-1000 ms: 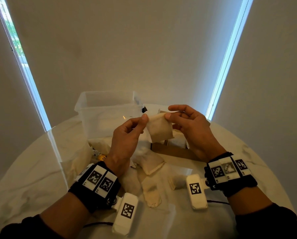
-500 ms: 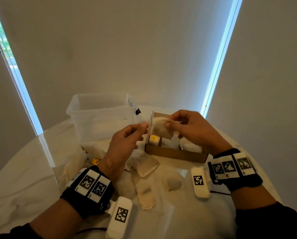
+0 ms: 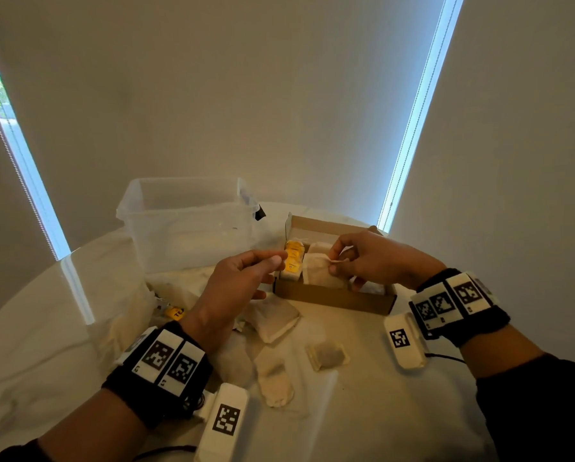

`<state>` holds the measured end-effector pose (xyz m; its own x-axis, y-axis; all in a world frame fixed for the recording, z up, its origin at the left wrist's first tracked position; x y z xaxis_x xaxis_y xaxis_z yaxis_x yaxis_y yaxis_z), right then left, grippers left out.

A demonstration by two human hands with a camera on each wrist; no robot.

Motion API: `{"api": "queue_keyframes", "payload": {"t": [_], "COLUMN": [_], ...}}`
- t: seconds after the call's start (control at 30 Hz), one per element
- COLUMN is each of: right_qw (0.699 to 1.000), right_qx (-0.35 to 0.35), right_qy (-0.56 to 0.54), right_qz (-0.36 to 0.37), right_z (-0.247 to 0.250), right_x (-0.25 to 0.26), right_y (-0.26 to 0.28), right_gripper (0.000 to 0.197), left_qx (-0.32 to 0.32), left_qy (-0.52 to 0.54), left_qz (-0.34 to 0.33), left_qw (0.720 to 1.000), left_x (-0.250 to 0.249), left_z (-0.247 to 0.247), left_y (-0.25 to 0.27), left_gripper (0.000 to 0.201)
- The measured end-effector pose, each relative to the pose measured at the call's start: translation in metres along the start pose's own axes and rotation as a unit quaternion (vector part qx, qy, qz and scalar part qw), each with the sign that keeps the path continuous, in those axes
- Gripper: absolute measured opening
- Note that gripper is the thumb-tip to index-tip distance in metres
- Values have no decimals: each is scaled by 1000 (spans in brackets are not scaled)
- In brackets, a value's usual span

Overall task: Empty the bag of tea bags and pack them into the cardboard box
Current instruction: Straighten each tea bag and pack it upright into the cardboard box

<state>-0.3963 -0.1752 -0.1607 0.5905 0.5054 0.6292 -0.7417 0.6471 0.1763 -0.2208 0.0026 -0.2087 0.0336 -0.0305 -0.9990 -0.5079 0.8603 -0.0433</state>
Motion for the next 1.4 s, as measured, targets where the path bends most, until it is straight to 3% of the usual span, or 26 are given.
{"api": "queue_keyframes", "payload": {"t": [0.2,0.4,0.5,0.6,0.7,0.8,0.9,1.1,1.23,1.4], "right_qw": [1000,977,979,968,972,978,968,964,950,910], "right_qx": [-8,-167,-62,24,10,-28,6,-60,46,210], "right_qy": [2,60,134,225,221,189,239,194,250,343], "right_qz": [-12,114,142,104,85,86,76,170,182,103], "right_z": [2,18,4,-12,-11,-7,-14,-9,-32,-52], "right_x": [1,20,29,21,8,2,0,31,53,47], "right_y": [-2,17,17,5,-3,-7,-10,16,43,63], "right_gripper": [24,22,20,32,43,42,42,25,25,45], "left_qx": [5,6,15,34,41,43,45,-17,-59,-69], "left_qy": [-3,-1,-5,-18,-25,-31,-33,13,61,76], "left_qz": [1,2,6,10,14,13,14,17,25,35], "left_qw": [1000,1000,1000,999,999,999,998,1000,996,994], "left_x": [0,1,1,1,1,1,2,0,-2,-3], "left_z": [0,0,-1,-3,-3,-3,-3,-2,1,2], "left_y": [0,0,1,3,4,3,4,1,0,1], "left_gripper": [18,18,18,18,18,18,19,26,39,46]}}
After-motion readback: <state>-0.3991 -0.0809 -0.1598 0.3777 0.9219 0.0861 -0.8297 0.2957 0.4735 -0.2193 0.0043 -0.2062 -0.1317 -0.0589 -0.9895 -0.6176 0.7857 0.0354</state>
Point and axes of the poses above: each hand's wrist, its own y-axis away from the middle knuckle, its own z-axis out of the back of the hand, x = y × z, the point moved 2 cm from there along -y, towards the middle knuckle, and after that the axes turned 2 degrees about x, right-handed, at the moved point
